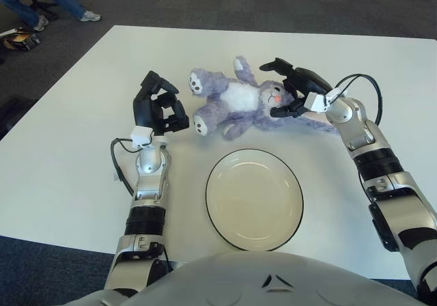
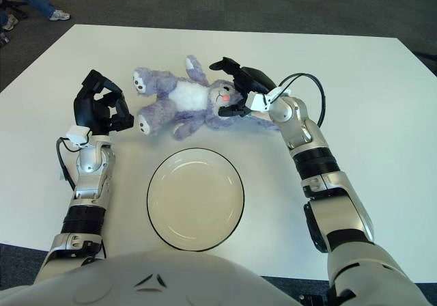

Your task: Put the doll into the plate.

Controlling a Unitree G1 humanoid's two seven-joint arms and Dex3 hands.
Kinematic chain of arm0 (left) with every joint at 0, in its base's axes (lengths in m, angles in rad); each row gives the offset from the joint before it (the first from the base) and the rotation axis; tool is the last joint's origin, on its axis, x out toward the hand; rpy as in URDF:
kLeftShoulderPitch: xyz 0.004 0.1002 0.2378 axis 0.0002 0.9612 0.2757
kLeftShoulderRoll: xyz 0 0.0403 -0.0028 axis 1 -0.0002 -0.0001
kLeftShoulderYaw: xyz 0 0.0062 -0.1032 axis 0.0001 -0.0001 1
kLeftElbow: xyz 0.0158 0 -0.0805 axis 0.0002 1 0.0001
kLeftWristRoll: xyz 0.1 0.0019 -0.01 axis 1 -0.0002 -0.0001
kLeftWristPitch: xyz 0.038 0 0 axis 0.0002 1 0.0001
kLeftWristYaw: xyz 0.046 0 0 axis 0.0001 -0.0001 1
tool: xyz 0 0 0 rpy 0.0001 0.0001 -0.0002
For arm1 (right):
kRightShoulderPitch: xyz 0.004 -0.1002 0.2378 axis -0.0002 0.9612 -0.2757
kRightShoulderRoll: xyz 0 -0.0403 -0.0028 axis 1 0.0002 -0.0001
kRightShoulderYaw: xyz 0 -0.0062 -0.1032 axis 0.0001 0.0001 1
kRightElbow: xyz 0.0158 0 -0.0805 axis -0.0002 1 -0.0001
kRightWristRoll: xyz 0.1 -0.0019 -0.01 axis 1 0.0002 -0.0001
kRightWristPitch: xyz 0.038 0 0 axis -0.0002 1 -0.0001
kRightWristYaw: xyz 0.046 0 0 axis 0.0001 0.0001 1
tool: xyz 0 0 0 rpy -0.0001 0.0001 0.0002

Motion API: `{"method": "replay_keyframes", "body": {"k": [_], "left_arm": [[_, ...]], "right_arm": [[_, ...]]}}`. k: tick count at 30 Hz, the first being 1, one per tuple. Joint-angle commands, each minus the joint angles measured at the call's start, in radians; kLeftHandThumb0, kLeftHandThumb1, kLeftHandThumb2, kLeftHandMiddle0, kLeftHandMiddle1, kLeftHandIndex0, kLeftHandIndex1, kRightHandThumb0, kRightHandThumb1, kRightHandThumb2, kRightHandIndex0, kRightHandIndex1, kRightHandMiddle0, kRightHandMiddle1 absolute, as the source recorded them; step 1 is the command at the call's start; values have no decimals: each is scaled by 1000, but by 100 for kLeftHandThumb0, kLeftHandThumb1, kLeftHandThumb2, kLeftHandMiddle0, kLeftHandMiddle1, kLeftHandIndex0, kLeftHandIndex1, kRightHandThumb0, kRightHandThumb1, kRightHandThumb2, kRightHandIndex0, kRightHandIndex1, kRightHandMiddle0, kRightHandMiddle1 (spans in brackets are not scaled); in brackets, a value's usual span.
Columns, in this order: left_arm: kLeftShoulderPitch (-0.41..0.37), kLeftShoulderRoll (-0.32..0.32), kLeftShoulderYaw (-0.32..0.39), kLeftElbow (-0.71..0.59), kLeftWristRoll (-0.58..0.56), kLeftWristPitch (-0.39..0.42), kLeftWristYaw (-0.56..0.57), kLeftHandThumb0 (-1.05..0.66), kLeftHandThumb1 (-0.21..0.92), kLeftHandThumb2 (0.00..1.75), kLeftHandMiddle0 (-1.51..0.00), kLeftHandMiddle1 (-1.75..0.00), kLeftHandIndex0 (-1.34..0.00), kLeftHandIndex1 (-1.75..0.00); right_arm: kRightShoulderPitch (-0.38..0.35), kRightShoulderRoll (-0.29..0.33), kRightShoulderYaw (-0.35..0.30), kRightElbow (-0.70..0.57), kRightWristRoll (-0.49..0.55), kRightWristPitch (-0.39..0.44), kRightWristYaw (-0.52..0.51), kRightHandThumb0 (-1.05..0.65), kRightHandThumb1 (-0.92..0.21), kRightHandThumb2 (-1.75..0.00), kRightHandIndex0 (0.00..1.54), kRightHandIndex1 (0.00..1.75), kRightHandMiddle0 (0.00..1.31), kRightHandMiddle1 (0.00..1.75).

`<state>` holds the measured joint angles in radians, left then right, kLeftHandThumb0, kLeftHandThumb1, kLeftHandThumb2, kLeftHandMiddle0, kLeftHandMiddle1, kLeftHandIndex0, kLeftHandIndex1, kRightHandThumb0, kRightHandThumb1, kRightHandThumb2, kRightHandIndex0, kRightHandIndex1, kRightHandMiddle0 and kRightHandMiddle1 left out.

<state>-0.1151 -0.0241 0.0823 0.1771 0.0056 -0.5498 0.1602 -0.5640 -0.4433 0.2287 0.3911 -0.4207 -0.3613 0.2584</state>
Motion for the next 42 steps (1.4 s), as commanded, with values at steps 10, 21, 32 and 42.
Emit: {"method": "replay_keyframes", "body": {"k": [10,21,32,42], "left_arm": [[152,-62,-18,133,-28,-13,-15,-49,28,136,-133,-175,-64,-175],[151,-57,-15,139,-37,-20,-27,-49,29,135,-133,-175,-64,-175],[148,-59,-15,148,-49,-29,-35,-49,29,135,-133,-175,-63,-175],[146,-58,-13,154,-43,-33,-31,-49,28,136,-133,-175,-65,-175]], "right_arm": [[27,30,-22,-127,-104,161,-134,-86,-63,-57,8,77,0,54],[84,55,-31,-221,-132,237,-215,-93,-79,-42,10,44,0,19],[108,46,-29,-253,-139,244,-247,-95,-81,-35,2,119,0,9],[113,27,-19,-275,-95,251,-153,-97,-80,-31,10,164,0,24]]}}
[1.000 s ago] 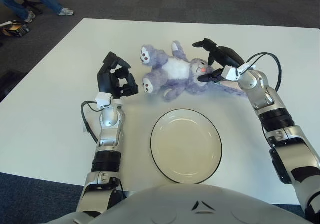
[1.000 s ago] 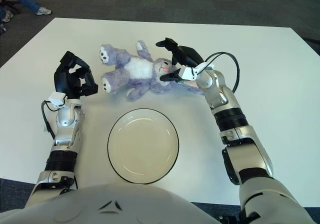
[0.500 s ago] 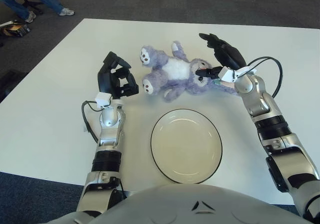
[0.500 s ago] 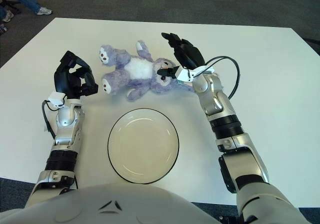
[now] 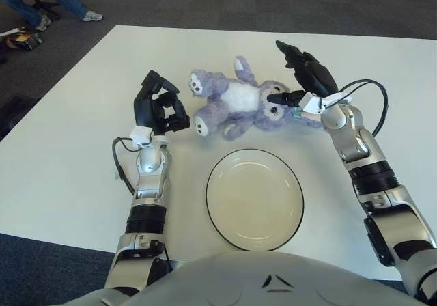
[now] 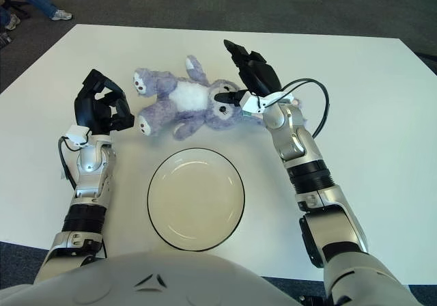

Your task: Put the doll into the plate.

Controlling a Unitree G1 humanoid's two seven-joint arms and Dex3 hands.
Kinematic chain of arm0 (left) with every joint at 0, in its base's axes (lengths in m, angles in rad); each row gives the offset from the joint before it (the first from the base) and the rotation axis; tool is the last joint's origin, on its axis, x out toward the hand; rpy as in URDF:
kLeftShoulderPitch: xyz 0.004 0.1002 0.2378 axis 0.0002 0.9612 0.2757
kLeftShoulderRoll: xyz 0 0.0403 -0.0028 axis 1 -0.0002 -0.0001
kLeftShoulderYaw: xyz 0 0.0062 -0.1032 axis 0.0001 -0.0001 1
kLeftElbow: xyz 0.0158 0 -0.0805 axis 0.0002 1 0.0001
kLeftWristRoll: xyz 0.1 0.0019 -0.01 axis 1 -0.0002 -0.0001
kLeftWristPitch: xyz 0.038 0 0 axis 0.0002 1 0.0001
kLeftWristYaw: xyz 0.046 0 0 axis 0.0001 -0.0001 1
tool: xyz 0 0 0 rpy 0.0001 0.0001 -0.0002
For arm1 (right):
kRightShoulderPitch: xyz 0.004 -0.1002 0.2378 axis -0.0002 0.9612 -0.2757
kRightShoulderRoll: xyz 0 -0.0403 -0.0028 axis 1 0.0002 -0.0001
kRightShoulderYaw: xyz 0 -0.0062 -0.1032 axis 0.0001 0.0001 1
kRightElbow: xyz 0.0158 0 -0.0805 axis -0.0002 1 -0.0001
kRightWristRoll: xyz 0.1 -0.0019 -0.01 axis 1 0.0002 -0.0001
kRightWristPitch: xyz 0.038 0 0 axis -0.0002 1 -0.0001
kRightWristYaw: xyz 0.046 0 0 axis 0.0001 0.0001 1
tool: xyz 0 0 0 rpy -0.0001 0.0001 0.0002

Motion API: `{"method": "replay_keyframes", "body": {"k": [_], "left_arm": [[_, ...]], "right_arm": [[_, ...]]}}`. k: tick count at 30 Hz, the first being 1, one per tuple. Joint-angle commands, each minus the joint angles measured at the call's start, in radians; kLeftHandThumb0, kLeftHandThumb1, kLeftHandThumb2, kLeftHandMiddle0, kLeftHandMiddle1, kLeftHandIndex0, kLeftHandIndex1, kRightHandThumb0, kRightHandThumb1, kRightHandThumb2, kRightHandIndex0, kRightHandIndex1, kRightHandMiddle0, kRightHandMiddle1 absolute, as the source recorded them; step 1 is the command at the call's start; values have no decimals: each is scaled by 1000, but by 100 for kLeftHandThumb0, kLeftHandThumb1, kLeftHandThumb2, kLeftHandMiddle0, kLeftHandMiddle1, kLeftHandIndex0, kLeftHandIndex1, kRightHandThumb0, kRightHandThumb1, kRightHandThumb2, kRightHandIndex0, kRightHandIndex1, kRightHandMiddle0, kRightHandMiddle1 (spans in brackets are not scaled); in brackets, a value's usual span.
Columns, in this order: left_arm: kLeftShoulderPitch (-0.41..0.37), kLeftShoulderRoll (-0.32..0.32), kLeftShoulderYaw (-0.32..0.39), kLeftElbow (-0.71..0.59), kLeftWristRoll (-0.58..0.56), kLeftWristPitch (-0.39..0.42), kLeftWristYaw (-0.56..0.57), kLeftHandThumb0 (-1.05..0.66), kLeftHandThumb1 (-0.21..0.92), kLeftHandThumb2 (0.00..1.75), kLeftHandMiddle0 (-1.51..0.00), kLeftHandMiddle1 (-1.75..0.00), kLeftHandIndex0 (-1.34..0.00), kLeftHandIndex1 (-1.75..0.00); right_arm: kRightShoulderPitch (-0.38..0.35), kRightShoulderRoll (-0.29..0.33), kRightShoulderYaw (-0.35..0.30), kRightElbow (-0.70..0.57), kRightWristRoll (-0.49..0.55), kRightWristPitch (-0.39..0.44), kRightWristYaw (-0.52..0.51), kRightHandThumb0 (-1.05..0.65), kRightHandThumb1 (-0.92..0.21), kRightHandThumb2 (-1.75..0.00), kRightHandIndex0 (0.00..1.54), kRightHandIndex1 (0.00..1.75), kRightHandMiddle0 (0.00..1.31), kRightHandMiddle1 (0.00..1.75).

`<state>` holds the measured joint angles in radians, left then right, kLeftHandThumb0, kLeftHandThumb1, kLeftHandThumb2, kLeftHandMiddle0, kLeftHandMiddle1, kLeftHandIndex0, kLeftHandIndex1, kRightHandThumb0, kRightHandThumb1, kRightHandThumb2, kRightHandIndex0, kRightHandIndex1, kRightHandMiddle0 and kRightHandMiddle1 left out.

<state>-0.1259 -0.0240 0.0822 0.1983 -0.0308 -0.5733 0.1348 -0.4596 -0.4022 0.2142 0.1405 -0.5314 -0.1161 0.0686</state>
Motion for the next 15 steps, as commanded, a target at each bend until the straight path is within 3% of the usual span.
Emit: {"method": "replay_keyframes", "body": {"k": [1,4,15], "left_arm": [[157,-58,-13,132,-6,-10,-5,-49,28,137,-133,-175,-65,-175],[158,-60,-16,130,-3,-9,-3,-50,27,137,-133,-175,-65,-175],[158,-65,-19,127,8,-6,7,-50,27,137,-133,-175,-65,-175]], "right_arm": [[8,-13,-3,-27,22,9,50,-97,-80,-31,11,167,0,25],[7,-17,-5,-33,43,11,90,-92,-77,-29,36,173,0,30],[3,-32,-1,-33,118,-13,225,-85,-70,-30,76,175,0,39]]}}
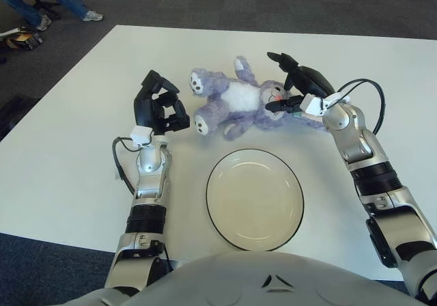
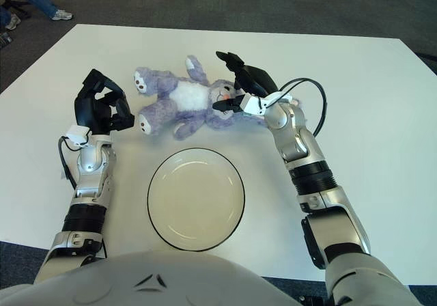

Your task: Put the doll into the plate.

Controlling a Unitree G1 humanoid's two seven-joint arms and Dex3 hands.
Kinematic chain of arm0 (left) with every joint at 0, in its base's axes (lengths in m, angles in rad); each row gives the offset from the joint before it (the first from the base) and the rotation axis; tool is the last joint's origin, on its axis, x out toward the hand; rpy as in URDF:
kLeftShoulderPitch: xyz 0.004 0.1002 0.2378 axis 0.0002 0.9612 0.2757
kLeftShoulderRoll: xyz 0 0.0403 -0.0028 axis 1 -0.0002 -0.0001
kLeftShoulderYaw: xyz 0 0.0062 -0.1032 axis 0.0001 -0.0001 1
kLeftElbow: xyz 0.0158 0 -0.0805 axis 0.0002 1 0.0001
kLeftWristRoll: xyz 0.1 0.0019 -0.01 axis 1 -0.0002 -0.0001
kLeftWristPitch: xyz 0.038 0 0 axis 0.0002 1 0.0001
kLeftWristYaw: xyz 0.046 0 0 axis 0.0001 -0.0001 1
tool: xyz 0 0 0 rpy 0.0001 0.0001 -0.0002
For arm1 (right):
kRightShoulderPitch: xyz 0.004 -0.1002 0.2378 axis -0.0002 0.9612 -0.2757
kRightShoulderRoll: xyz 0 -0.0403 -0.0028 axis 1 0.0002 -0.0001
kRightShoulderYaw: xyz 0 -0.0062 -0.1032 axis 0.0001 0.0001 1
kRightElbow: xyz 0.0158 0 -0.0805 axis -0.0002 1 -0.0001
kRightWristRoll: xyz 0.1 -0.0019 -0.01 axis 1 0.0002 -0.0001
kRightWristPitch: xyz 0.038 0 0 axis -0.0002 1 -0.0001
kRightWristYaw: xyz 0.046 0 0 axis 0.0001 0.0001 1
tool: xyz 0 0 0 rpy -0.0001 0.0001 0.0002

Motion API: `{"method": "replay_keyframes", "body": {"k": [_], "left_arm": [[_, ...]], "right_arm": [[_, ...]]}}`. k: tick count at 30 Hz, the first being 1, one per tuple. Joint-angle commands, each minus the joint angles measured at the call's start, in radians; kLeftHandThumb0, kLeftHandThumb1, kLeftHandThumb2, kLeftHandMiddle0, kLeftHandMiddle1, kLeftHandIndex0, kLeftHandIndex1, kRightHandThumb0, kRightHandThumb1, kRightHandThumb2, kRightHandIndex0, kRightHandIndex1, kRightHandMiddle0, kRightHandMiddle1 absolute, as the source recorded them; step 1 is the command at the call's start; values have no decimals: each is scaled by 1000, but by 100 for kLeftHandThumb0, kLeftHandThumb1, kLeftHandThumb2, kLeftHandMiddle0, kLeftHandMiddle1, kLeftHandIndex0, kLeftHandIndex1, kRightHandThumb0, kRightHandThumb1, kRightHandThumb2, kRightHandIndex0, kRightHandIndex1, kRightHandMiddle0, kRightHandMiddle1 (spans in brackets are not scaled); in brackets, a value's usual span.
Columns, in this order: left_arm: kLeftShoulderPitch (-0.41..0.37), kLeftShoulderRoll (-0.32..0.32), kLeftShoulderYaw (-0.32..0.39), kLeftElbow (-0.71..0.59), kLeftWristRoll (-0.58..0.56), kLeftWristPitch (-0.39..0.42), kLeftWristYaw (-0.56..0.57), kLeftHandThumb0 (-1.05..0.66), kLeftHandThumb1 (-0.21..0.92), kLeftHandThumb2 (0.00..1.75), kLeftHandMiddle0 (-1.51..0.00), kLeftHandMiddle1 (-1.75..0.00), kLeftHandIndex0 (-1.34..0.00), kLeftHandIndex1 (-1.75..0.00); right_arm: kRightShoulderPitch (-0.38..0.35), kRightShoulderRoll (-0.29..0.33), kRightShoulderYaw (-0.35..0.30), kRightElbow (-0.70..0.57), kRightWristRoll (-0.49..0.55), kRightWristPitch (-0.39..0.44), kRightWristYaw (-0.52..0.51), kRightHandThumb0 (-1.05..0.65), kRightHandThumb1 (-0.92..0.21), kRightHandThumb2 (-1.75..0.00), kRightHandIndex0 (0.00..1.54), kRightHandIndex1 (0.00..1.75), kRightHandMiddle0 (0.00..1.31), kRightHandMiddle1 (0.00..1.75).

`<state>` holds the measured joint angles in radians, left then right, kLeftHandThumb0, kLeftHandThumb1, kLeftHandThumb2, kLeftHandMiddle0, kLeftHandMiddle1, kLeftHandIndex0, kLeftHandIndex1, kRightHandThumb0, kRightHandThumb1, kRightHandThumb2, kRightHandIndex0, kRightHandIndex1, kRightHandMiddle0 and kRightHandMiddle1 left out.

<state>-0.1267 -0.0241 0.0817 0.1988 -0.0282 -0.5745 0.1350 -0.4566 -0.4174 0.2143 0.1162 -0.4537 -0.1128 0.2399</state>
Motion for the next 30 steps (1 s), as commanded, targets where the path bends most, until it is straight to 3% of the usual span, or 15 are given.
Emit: {"method": "replay_keyframes", "body": {"k": [1,7,10,16,23,30], "left_arm": [[159,-65,-19,126,6,-4,7,-49,27,137,-133,-175,-65,-175],[161,-67,-22,120,9,1,9,-49,28,136,-132,-175,-64,-175],[161,-67,-22,121,11,-2,11,-49,29,136,-133,-175,-64,-175],[162,-70,-24,118,10,2,11,-49,28,136,-134,-175,-64,-175],[162,-72,-25,119,10,-2,13,-49,29,135,-133,-175,-63,-175],[161,-74,-25,122,7,-10,13,-48,30,134,-133,-175,-63,-175]], "right_arm": [[-2,-18,1,-2,49,-25,65,-85,-70,-30,80,175,0,41],[-19,-33,4,34,103,-79,134,-78,-60,-45,100,175,0,49],[-27,-30,3,47,161,-73,202,-70,-48,-62,108,175,0,52],[-38,-29,7,73,202,-84,257,-59,-39,-76,112,175,0,53],[-50,-24,18,127,208,-129,280,-59,-38,-81,115,175,0,58],[-62,-24,32,164,200,-165,290,-66,-45,-75,113,175,0,62]]}}
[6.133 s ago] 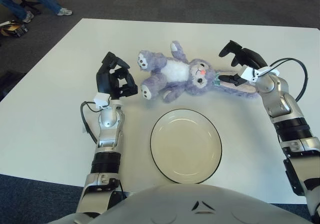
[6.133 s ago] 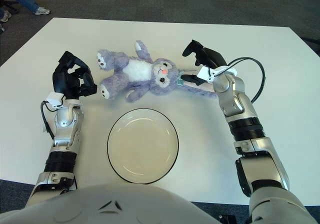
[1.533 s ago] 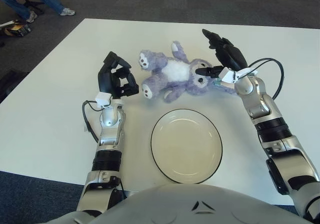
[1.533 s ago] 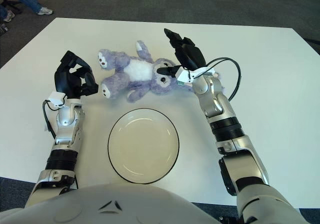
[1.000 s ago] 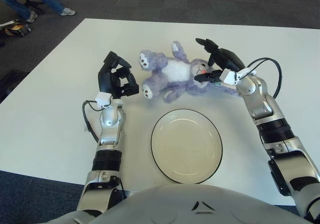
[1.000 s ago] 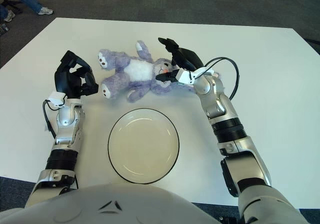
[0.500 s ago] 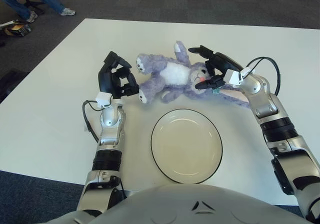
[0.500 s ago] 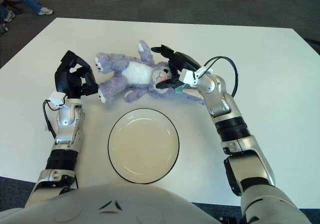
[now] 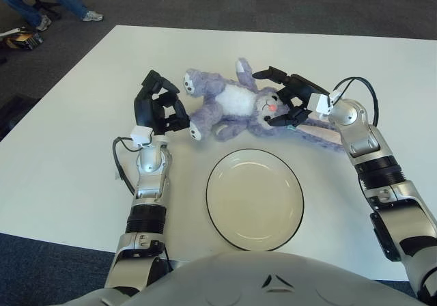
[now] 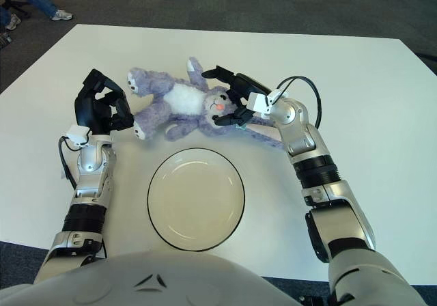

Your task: Put the doll into the plate.

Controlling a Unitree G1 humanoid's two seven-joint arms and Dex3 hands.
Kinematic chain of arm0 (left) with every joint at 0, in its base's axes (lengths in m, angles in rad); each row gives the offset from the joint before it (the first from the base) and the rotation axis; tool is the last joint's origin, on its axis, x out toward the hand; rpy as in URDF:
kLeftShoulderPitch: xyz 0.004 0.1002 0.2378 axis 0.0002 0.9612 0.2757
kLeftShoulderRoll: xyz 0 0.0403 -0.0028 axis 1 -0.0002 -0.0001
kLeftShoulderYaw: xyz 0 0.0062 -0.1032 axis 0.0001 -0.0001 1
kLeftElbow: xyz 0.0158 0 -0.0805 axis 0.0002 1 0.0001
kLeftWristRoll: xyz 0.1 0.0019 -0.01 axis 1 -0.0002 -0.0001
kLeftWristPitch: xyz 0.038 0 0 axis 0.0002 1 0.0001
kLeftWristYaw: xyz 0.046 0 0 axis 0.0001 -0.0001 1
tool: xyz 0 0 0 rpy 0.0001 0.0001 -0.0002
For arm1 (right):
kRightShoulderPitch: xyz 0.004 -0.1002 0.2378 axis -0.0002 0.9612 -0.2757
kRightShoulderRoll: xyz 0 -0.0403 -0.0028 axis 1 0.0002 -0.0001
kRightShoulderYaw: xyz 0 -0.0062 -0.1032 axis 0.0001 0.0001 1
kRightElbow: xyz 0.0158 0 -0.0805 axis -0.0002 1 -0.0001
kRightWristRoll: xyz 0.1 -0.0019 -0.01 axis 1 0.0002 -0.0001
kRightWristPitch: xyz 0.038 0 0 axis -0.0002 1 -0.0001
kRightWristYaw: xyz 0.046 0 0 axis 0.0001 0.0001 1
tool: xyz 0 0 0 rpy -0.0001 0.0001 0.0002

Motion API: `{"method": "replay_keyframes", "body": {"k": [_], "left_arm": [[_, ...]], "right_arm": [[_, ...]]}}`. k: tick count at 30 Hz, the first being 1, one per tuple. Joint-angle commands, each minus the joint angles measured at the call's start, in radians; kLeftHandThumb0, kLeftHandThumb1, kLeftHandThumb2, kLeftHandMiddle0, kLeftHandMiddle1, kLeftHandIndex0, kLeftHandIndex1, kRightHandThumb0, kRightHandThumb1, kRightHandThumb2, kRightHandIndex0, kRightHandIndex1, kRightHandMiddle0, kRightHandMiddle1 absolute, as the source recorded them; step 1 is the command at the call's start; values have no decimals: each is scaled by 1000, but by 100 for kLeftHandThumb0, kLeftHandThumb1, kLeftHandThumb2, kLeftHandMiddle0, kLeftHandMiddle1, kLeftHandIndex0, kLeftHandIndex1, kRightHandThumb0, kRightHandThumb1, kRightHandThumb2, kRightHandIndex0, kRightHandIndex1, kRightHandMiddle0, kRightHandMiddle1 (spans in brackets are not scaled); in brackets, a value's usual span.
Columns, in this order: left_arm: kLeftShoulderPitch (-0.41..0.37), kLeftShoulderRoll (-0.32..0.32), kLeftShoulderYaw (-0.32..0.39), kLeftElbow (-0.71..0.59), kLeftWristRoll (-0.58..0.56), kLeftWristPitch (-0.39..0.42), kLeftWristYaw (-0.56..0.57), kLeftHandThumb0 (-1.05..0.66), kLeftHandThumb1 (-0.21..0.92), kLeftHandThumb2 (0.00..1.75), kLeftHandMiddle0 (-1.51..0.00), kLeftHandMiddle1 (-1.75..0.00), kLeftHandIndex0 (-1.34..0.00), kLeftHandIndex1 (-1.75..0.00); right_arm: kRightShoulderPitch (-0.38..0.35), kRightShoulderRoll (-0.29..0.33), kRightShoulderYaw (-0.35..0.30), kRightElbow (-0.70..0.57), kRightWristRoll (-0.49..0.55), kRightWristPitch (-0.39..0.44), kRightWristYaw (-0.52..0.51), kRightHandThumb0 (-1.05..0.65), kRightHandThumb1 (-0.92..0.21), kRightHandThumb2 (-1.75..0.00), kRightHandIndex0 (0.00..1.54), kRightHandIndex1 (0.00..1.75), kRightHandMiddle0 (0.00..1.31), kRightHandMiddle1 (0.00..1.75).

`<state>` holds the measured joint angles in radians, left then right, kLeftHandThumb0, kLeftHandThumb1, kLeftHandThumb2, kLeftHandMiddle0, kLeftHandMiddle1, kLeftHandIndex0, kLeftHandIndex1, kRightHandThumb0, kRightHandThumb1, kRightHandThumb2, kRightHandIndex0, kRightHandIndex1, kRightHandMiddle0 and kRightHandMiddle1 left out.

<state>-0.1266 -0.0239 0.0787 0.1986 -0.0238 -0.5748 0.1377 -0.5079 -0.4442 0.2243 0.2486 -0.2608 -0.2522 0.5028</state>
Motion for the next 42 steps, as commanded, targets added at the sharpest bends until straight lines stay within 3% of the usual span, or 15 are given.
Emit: {"method": "replay_keyframes", "body": {"k": [1,12,17,20,23,26,32,35,42], "left_arm": [[162,-75,-22,122,5,-11,12,-49,30,134,-133,-175,-63,-175],[163,-74,-22,123,22,-14,24,-49,28,136,-134,-175,-64,-175],[161,-74,-20,125,20,-15,22,-49,28,136,-134,-175,-64,-175],[161,-73,-19,126,18,-15,20,-49,28,136,-134,-175,-65,-175],[160,-71,-18,130,15,-16,17,-49,28,136,-134,-175,-64,-175],[160,-69,-18,131,14,-16,14,-49,28,136,-134,-175,-64,-175],[156,-64,-17,141,8,-22,5,-49,30,134,-133,-175,-63,-175],[155,-64,-17,143,6,-24,3,-49,30,134,-133,-175,-63,-175],[154,-62,-15,146,7,-24,5,-49,28,136,-134,-175,-64,-175]], "right_arm": [[-11,3,25,36,5,-31,29,-67,-46,-74,112,175,0,62],[-17,9,35,76,-29,-81,-16,-75,-56,-63,99,175,0,61],[22,-4,17,14,-107,-73,-126,-76,-56,-61,88,175,0,59],[49,-4,5,-33,-154,-45,-187,-77,-57,-61,53,175,0,52],[69,13,-1,-60,-211,-4,-263,-78,-58,-61,29,170,0,47],[86,24,-3,-89,-246,32,-305,-80,-61,-60,13,111,0,43],[125,37,-7,-160,-291,86,-358,-84,-70,-53,4,44,0,43],[134,40,-9,-176,-294,98,-366,-84,-73,-51,2,26,0,43],[146,42,-9,-200,-289,118,-366,-85,-74,-49,0,10,0,42]]}}
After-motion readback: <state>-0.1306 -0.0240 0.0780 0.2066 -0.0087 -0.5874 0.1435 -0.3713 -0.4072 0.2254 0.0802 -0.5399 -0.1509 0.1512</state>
